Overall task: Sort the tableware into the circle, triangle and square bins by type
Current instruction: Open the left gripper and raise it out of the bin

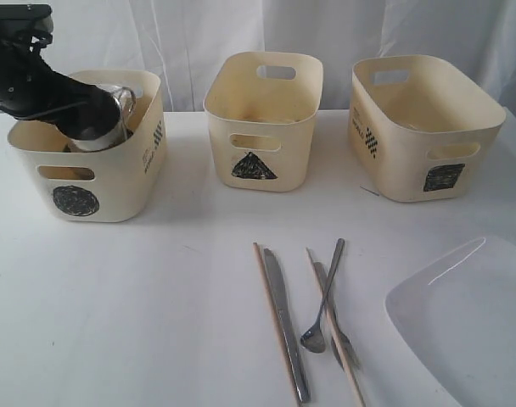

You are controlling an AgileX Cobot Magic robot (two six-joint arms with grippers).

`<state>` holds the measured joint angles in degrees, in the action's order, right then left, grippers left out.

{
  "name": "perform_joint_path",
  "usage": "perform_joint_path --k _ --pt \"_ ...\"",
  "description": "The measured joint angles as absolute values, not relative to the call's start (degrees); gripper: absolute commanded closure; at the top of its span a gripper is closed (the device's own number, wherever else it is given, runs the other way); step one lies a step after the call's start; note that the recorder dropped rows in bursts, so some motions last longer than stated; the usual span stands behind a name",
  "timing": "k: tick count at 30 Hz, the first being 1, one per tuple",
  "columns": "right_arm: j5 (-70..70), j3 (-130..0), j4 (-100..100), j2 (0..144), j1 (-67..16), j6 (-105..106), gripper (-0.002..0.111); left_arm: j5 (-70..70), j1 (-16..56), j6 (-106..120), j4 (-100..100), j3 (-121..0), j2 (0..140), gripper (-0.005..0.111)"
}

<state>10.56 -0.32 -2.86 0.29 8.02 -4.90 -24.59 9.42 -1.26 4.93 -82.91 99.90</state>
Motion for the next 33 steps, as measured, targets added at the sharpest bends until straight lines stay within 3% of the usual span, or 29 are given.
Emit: perform_joint_path --k 4,19,33 --pt "10.6 -0.3 -2.9 0.3 8.0 -4.9 0.108 -24.8 9.4 -1.3 6.0 -82.9 99.7 0.053" --pt "10.6 -0.3 -2.9 0.3 8.0 -4.9 0.108 -30.7 9.4 -0.4 6.2 -83.0 84.1 0.057" --pt "10.6 -0.3 -2.9 0.3 8.0 -4.9 0.108 -36.4 9.4 0.0 5.5 -74.0 54.3 0.060"
